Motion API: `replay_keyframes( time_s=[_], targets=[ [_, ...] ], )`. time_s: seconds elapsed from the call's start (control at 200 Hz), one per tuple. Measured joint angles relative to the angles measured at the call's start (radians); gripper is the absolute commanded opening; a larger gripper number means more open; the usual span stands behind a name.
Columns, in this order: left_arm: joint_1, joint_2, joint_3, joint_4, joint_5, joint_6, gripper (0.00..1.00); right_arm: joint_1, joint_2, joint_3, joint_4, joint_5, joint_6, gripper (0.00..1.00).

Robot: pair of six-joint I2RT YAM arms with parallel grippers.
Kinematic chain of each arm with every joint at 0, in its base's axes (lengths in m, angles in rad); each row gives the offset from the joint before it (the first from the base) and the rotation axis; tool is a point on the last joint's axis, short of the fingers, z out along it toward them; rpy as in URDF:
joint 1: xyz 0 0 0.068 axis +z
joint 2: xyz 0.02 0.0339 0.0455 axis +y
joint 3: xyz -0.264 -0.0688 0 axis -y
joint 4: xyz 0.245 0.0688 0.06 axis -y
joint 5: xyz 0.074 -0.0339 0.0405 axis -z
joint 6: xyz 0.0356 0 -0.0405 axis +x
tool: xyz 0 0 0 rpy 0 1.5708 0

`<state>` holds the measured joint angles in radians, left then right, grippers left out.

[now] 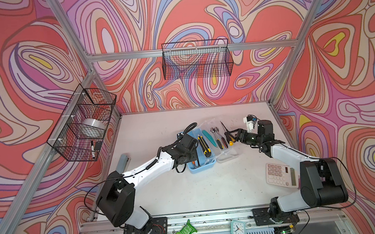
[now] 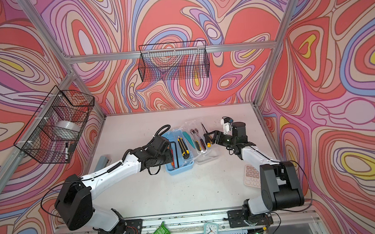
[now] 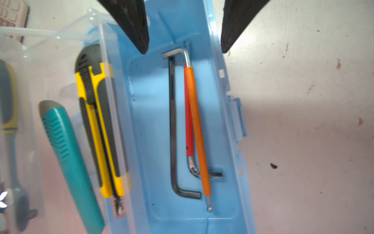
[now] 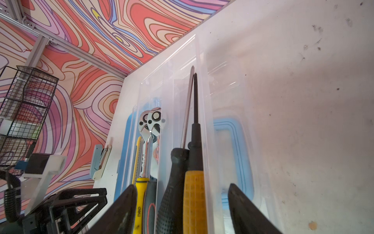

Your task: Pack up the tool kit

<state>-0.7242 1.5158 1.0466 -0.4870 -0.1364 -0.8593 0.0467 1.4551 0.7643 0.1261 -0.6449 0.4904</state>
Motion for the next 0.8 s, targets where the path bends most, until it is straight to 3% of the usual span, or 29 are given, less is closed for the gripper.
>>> replay_keyframes(
  time_s=[0.19,0.446,0.801],
  targets=[
    [0.006,-0.002,-0.046,-0.008,0.002,-0.016,0.54,0.0,0.0,0.0,-0.001,-0.009,-0.001,0.72],
    [0.016,0.05,-0.046,0.018,0.046,-0.009,0.37,-0.002,0.0,0.0,0.001,-0.049,-0.002,0.68],
    [0.018,0.075,-0.038,0.028,0.071,0.015,0.32,-0.002,0.002,0.001,0.003,-0.054,-0.002,0.66]
  ],
)
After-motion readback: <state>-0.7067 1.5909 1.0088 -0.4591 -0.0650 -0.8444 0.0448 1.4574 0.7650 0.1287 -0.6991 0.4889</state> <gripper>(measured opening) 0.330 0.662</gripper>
